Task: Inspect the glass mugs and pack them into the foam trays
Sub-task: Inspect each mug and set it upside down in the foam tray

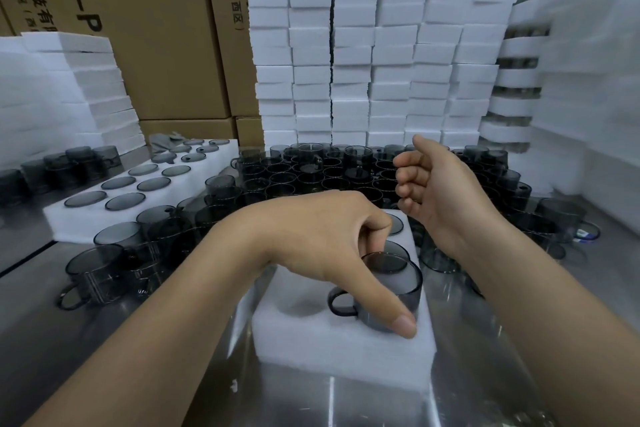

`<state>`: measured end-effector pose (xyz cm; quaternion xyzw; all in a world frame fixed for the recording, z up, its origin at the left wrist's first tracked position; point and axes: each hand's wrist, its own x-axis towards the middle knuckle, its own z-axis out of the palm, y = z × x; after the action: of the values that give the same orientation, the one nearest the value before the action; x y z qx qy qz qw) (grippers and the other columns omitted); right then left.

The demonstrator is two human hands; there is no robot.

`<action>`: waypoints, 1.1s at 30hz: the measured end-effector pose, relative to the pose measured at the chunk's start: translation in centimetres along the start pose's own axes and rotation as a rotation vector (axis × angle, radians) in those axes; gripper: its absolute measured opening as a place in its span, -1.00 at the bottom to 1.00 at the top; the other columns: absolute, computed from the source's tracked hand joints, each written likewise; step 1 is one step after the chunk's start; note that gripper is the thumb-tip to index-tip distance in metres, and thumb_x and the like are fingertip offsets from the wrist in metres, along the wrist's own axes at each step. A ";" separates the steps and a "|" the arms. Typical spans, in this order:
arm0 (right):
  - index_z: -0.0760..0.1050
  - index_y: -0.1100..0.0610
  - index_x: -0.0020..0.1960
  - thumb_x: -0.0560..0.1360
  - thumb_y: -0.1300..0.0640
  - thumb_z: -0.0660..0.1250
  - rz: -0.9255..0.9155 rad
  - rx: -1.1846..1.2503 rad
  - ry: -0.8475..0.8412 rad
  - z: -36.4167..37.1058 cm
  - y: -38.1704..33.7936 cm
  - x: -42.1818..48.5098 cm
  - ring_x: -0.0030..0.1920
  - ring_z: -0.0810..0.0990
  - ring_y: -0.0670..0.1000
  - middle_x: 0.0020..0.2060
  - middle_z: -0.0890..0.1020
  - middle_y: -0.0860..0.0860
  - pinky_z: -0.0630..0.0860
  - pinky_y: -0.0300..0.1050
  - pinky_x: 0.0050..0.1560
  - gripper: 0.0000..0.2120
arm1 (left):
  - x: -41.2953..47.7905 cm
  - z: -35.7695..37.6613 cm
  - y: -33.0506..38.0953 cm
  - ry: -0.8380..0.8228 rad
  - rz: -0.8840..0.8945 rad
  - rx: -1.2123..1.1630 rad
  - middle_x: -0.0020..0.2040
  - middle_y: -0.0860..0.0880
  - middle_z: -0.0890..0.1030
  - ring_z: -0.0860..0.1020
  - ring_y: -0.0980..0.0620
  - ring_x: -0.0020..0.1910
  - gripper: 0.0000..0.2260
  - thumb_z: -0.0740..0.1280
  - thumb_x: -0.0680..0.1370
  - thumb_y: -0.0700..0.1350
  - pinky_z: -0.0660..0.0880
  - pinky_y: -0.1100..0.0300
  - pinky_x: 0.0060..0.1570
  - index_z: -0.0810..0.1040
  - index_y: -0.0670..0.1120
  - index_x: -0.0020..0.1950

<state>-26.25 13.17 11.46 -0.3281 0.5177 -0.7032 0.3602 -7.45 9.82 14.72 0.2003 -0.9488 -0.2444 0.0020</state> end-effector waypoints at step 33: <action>0.62 0.14 -0.15 0.68 0.04 0.32 -0.222 -0.435 0.066 -0.3 1.0 0.6 -0.45 0.51 -0.10 -0.43 0.60 -0.05 0.42 -0.23 -0.35 -0.71 | 0.0 0.6 0.0 -0.017 0.000 0.096 -0.08 0.10 0.69 0.56 0.20 -0.32 -0.58 0.68 0.28 0.33 0.49 0.23 -0.27 0.74 0.20 0.03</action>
<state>-26.62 12.63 10.43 -0.4296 0.6292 -0.6209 0.1844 -7.51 10.09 14.14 0.1982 -0.9593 -0.2005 -0.0156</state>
